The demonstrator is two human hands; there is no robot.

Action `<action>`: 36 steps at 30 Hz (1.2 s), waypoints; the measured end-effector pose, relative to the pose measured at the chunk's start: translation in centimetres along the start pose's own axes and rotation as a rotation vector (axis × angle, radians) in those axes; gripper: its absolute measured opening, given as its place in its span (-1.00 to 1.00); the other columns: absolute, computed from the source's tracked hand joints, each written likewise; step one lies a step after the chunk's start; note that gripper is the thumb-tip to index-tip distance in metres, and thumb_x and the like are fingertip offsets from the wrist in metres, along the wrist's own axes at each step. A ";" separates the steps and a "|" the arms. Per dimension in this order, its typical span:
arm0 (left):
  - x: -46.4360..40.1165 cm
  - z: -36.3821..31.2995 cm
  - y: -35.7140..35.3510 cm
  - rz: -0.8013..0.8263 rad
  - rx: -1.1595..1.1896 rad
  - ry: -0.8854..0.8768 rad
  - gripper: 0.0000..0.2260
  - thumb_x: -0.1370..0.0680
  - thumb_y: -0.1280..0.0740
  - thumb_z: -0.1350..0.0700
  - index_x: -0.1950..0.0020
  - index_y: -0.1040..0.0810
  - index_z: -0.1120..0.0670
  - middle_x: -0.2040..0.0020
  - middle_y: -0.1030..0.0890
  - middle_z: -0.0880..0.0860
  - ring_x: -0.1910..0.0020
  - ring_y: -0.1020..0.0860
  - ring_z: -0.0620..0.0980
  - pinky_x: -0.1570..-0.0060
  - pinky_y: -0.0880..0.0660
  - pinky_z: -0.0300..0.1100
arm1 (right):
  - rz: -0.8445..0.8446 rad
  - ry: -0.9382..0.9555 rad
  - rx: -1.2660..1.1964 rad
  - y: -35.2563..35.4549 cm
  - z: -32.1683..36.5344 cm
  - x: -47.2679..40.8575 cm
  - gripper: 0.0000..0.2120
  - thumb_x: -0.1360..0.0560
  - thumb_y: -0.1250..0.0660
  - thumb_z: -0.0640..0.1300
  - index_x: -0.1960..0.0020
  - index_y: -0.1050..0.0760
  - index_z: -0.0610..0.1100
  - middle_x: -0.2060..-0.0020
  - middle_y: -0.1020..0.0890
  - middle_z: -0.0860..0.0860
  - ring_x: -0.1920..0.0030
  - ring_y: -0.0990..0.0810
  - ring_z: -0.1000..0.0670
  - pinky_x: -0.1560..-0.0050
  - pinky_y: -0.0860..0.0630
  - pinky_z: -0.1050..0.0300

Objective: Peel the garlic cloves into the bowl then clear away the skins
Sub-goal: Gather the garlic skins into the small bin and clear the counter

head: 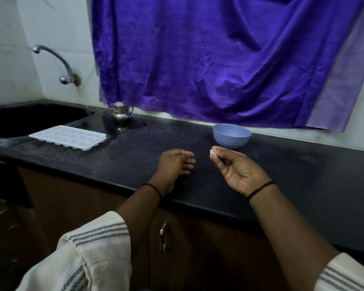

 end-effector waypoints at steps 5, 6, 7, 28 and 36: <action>5.2 -1.0 8.5 0.000 0.097 -0.027 -0.86 -0.63 -0.25 0.21 -0.05 -0.59 0.21 0.25 -0.64 0.09 0.36 -0.60 -0.02 0.35 -0.57 -0.18 | 0.169 -0.082 0.008 -7.4 -5.1 3.5 -0.89 -0.49 -0.32 -0.44 0.09 -0.61 -0.32 0.29 -0.71 -0.12 0.28 -0.71 0.03 0.30 -0.59 0.33; 6.6 -0.8 10.8 -0.005 0.115 -0.019 -0.85 -0.63 -0.24 0.20 -0.05 -0.58 0.21 0.25 -0.64 0.09 0.36 -0.60 -0.02 0.35 -0.57 -0.18 | 0.204 -0.112 0.008 -9.0 -6.8 4.4 -0.87 -0.49 -0.30 -0.45 0.11 -0.60 -0.32 0.29 -0.70 -0.12 0.29 -0.70 0.03 0.30 -0.59 0.33; 7.8 -0.5 12.7 -0.004 0.133 -0.007 -0.85 -0.64 -0.24 0.19 -0.06 -0.58 0.21 0.25 -0.64 0.09 0.36 -0.61 -0.02 0.35 -0.57 -0.18 | 0.233 -0.138 0.003 -10.2 -8.4 5.2 -0.86 -0.50 -0.29 -0.45 0.12 -0.60 -0.32 0.30 -0.69 -0.12 0.30 -0.70 0.03 0.31 -0.59 0.34; 25.8 31.2 40.5 -0.703 0.259 0.647 -0.87 -0.61 -0.26 0.22 0.09 -0.57 0.18 0.38 -0.59 0.07 0.50 -0.52 -0.03 0.47 -0.44 -0.25 | 0.311 -0.619 0.968 -11.6 -55.6 6.0 -0.77 -0.39 -0.38 -0.57 0.28 -0.56 -0.28 0.40 -0.62 -0.13 0.40 -0.62 0.00 0.36 -0.60 0.26; 27.8 40.3 41.2 -0.871 0.359 0.763 -0.87 -0.60 -0.23 0.26 0.10 -0.53 0.15 0.45 -0.51 0.04 0.53 -0.41 -0.03 0.51 -0.29 -0.29 | 0.462 -0.436 1.454 -7.9 -64.4 3.1 -0.70 -0.39 -0.46 -0.34 0.40 -0.57 -0.01 0.37 -0.68 -0.01 0.23 -0.69 -0.13 0.06 -0.66 -0.18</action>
Point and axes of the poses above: each hand's wrist, its own x-axis away from the middle knuckle, its own y-axis out of the back of the hand, z = x × y, the point moved 2 cm from there along -x, towards the middle knuckle
